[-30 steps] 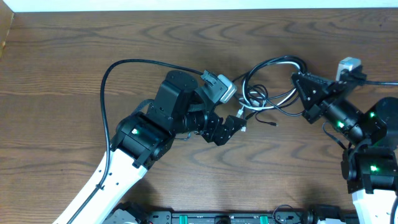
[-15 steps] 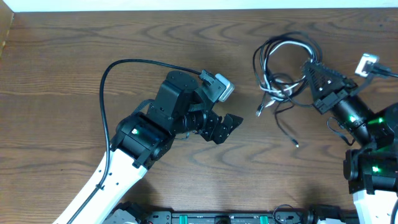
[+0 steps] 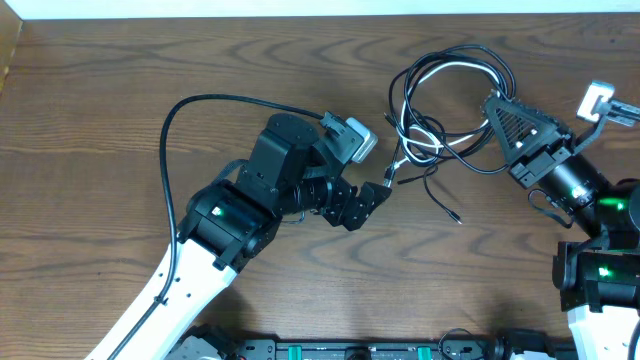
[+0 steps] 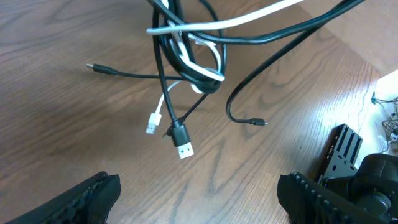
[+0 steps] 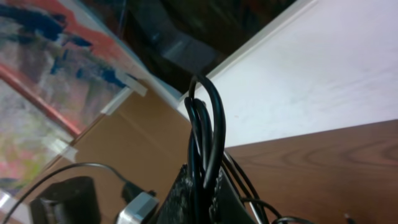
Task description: Untangle cables
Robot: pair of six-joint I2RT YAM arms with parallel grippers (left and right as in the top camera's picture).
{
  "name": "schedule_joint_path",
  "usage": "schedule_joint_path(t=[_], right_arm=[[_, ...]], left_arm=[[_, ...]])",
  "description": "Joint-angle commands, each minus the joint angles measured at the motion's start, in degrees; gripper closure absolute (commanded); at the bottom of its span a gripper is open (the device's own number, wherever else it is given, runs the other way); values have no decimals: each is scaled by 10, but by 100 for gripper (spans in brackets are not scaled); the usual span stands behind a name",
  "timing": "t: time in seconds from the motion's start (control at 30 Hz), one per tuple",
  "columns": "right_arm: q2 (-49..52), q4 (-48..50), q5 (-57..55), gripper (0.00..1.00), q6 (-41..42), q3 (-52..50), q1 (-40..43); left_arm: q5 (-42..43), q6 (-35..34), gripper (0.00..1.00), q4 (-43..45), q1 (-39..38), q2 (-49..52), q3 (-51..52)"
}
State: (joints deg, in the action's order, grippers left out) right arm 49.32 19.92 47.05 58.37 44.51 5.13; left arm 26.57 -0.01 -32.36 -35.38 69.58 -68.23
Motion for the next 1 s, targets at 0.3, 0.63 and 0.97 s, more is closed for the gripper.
schedule_joint_path(t=[0.3, 0.63, 0.97], right_arm=[[-7, 37, 11, 99, 77, 8, 5], [-7, 49, 37, 99, 32, 7, 5], [-7, 50, 90, 99, -8, 7, 5]], left_arm=[[-7, -112, 13, 77, -1, 26, -14], [-5, -106, 13, 85, -1, 39, -14], [-5, -71, 14, 89, 31, -28, -14]])
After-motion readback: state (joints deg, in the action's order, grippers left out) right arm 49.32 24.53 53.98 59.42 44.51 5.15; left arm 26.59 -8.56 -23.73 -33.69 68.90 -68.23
